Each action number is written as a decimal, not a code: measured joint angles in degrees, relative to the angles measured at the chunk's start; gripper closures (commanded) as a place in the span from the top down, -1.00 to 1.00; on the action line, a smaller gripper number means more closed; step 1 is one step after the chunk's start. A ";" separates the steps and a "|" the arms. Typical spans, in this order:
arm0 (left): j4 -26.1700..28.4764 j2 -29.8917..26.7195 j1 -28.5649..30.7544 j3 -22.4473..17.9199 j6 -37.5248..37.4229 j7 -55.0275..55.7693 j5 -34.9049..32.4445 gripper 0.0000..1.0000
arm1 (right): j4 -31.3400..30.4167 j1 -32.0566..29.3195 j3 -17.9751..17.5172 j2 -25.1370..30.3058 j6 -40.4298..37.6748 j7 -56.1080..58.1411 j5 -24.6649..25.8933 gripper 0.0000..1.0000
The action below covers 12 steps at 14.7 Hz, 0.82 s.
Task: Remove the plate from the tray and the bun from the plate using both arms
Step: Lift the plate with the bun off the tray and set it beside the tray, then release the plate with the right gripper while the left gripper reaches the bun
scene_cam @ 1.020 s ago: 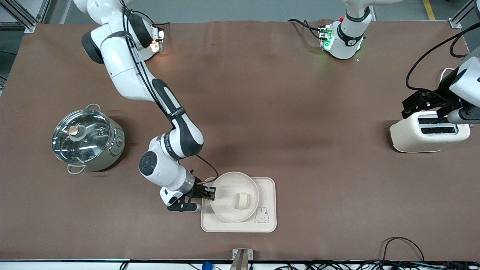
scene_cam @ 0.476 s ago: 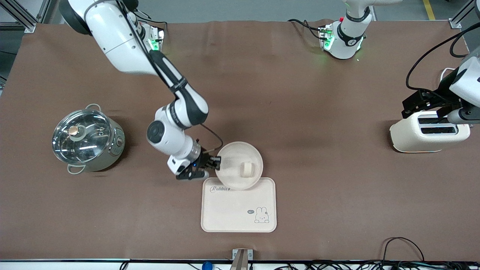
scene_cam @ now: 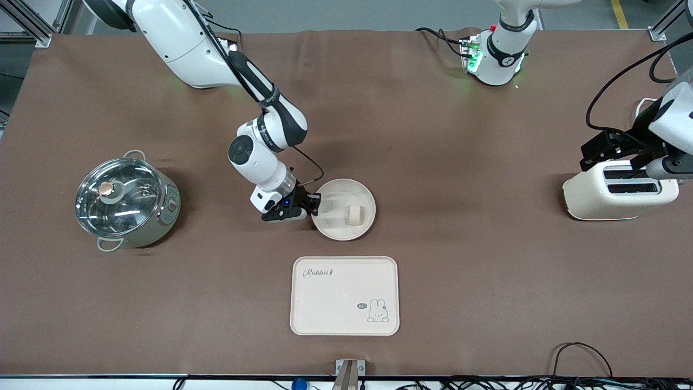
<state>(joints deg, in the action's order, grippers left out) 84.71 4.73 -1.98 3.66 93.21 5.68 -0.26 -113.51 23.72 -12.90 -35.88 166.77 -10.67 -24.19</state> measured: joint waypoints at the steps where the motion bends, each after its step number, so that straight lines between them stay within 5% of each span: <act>1: 0.01 0.00 0.00 0.00 -0.03 0.00 0.00 1.00 | -0.01 -0.19 0.01 0.05 0.00 -0.08 -0.72 1.00; 3: 0.19 0.09 0.00 0.00 -0.74 0.00 0.00 1.00 | 0.16 -0.74 0.10 1.37 -2.31 -0.34 -1.56 1.00; 7: 1.06 2.74 -1.95 1.50 -0.66 0.93 1.08 1.00 | 1.47 -5.77 0.93 11.99 -22.51 -0.49 -1.12 1.00; 12: 1.44 12.49 -12.84 4.52 9.91 20.30 2.14 1.00 | 2.12 -15.30 2.94 26.56 -45.34 -0.33 13.52 1.00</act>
<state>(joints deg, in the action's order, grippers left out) 86.15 17.23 -14.81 8.18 103.12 25.98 1.88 -111.39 8.42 -9.96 -9.31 121.43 -11.01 -10.67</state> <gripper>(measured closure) 0.000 0.000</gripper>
